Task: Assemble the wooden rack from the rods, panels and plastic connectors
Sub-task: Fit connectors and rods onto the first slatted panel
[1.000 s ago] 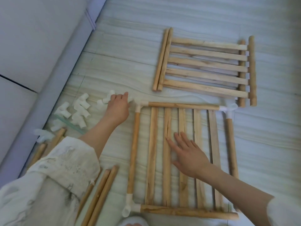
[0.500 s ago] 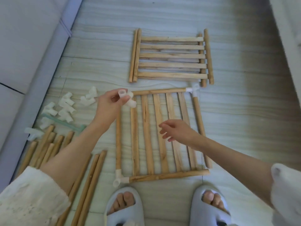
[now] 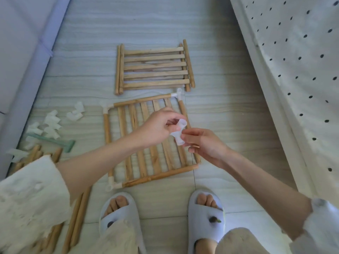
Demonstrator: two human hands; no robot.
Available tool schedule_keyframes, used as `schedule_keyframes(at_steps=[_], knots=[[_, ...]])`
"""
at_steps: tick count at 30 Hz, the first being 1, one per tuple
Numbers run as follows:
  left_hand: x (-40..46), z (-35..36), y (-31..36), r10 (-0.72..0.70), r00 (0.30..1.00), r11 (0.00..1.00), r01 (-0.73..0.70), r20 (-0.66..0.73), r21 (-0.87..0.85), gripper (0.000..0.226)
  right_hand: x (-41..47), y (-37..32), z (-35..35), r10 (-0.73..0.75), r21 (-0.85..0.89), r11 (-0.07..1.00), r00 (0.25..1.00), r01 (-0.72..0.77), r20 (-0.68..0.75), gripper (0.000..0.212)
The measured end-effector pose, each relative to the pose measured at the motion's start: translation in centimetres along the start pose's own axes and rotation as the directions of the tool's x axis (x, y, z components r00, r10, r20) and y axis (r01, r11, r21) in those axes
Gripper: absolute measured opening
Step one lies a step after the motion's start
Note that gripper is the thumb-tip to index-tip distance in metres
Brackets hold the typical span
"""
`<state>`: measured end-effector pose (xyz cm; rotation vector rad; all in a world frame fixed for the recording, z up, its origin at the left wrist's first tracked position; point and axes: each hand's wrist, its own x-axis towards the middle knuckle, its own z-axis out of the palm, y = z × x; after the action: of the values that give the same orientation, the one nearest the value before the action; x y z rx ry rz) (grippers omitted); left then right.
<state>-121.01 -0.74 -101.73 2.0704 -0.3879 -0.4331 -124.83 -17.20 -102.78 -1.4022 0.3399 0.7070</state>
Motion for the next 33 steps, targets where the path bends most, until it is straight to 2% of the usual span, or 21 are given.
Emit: schedule_keyframes(at_steps=[3,5,9,11,13,15,17,19,21,24,26,28,30,33], knots=[[1.6,1.5,-0.7,0.019,0.997,0.996,-0.025,0.069,0.080,0.024,1.2,1.6,-0.7,-0.008,0.051,0.999,1.000,0.007,0.014,0.017],[2.6,2.6,-1.5,-0.017,0.996,0.992,0.005,0.090,0.126,0.023,2.0,2.3,-1.3,-0.006,0.088,0.996,1.000,0.005,0.004,0.016],[3.0,4.8,-3.8,-0.170,0.984,0.985,0.169,-0.052,-0.029,0.019,3.1,4.4,-2.4,0.016,0.216,0.976,0.997,0.000,-0.071,0.018],[2.8,5.6,-4.5,-0.195,0.979,0.980,0.193,-0.052,-0.046,0.019,3.2,5.6,-2.7,0.009,0.233,0.972,0.997,0.010,-0.080,0.024],[2.7,6.1,-4.7,-0.135,0.991,0.990,0.135,-0.002,0.040,0.019,3.2,6.6,-3.1,0.010,0.176,0.984,0.998,0.001,-0.059,0.030],[2.6,6.5,-4.6,-0.005,0.995,0.988,-0.011,0.098,0.156,0.020,3.1,7.3,-3.5,0.008,0.126,0.992,1.000,-0.007,-0.012,0.033],[2.6,7.0,-4.6,0.078,0.980,0.973,-0.116,0.185,0.199,0.020,2.9,7.8,-4.0,0.027,0.137,0.990,1.000,-0.027,0.001,0.031],[2.6,7.5,-4.6,0.123,0.966,0.963,-0.171,0.229,0.207,0.021,2.4,8.2,-4.5,0.009,0.005,1.000,0.996,-0.009,-0.089,0.019],[2.5,8.3,-4.4,0.153,0.948,0.953,-0.216,0.279,0.213,0.021,2.1,8.7,-5.0,-0.055,-0.193,0.981,0.980,0.017,-0.190,0.021],[2.7,9.9,-3.8,0.142,0.936,0.961,-0.209,0.323,0.181,0.021,2.0,9.5,-5.5,-0.119,-0.338,0.941,0.965,0.034,-0.234,0.020],[2.8,11.0,-3.7,0.127,0.949,0.973,-0.175,0.287,0.149,0.020,2.1,10.3,-6.0,-0.121,-0.344,0.939,0.946,0.011,-0.302,0.014],[2.7,12.2,-4.4,0.092,0.973,0.977,-0.130,0.213,0.171,0.026,2.2,11.2,-6.8,-0.072,-0.265,0.963,0.914,-0.040,-0.400,0.010],[2.3,13.0,-5.8,-0.009,0.985,0.974,-0.030,0.171,0.223,0.035,2.1,12.3,-7.6,-0.020,-0.180,0.981,0.883,-0.073,-0.469,0.013],[1.0,14.2,-8.0,-0.184,0.961,0.928,0.101,0.206,0.358,0.034,2.2,14.0,-8.4,-0.009,-0.230,0.957,0.773,-0.178,-0.634,0.009]])
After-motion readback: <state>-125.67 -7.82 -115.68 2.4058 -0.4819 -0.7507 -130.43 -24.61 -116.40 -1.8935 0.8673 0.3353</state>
